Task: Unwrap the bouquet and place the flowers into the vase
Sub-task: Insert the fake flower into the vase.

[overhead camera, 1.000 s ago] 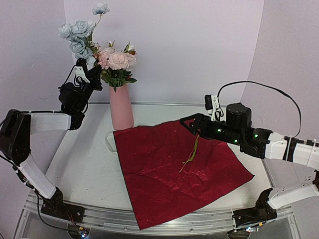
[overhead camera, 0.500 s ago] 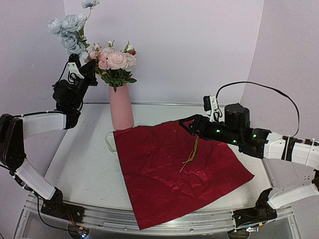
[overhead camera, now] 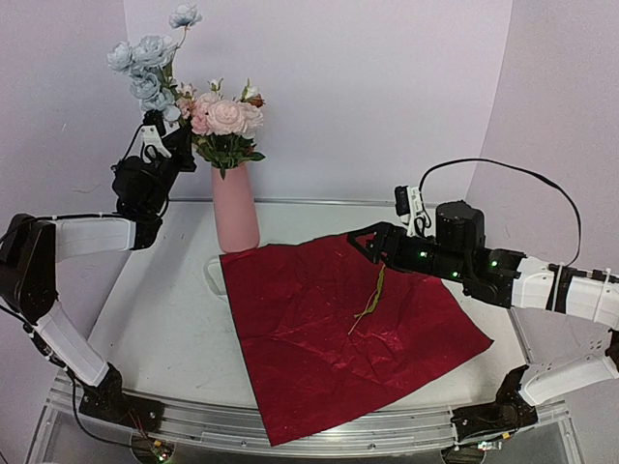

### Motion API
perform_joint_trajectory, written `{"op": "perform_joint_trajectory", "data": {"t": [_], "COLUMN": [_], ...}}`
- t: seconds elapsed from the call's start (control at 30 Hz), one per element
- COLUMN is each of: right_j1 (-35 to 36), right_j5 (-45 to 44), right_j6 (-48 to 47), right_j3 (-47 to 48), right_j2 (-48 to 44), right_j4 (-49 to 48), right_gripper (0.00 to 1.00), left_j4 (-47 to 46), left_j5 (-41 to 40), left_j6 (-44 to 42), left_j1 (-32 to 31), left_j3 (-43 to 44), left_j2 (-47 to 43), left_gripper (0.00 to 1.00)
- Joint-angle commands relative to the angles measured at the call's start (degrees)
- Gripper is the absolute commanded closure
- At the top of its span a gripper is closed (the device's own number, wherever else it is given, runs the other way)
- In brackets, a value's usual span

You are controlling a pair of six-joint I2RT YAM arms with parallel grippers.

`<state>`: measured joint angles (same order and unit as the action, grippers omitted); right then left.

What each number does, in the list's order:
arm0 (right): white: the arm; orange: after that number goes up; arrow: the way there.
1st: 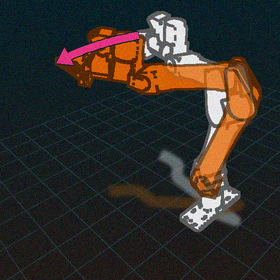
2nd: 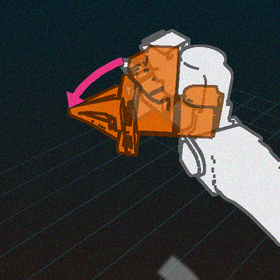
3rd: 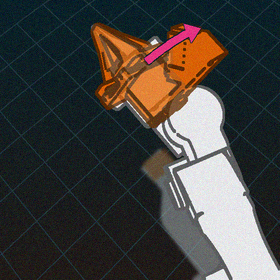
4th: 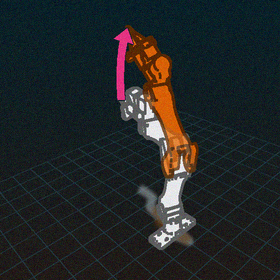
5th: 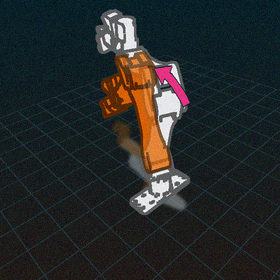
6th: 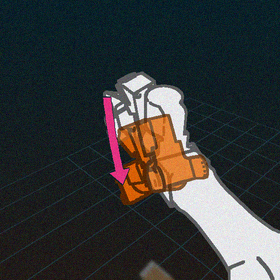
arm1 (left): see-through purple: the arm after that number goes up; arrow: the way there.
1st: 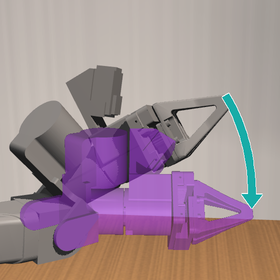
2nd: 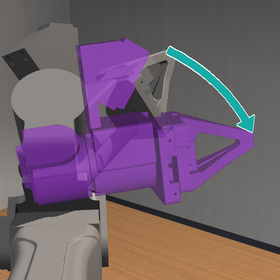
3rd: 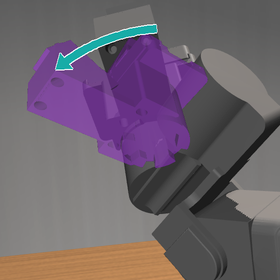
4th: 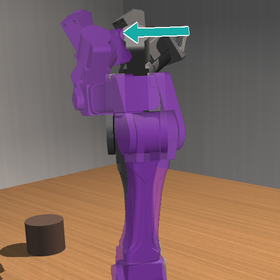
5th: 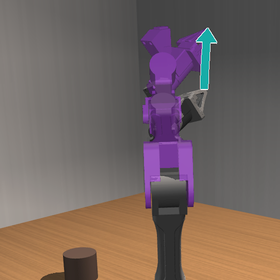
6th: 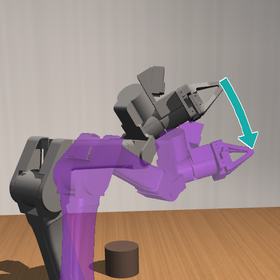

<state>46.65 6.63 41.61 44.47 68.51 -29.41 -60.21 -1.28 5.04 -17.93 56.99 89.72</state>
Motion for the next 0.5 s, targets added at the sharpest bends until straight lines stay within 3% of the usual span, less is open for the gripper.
{"op": "perform_joint_trajectory", "data": {"t": [0.0,0.47], "right_j1": [0.2,0.3], "right_j5": [-0.3,-0.7], "right_j6": [-0.6,-0.6], "right_j3": [0.2,-0.5], "right_j2": [-1.4,-1.9], "right_j4": [-1.5,-1.5], "right_gripper": [0.25,0.25], "left_j4": [-0.6,1.3], "left_j5": [4.4,8.8], "left_j6": [1.4,3.0], "left_j1": [0.3,0.3], "left_j3": [2.5,3.2], "left_j2": [1.0,6.3], "left_gripper": [1.0,1.0]}}
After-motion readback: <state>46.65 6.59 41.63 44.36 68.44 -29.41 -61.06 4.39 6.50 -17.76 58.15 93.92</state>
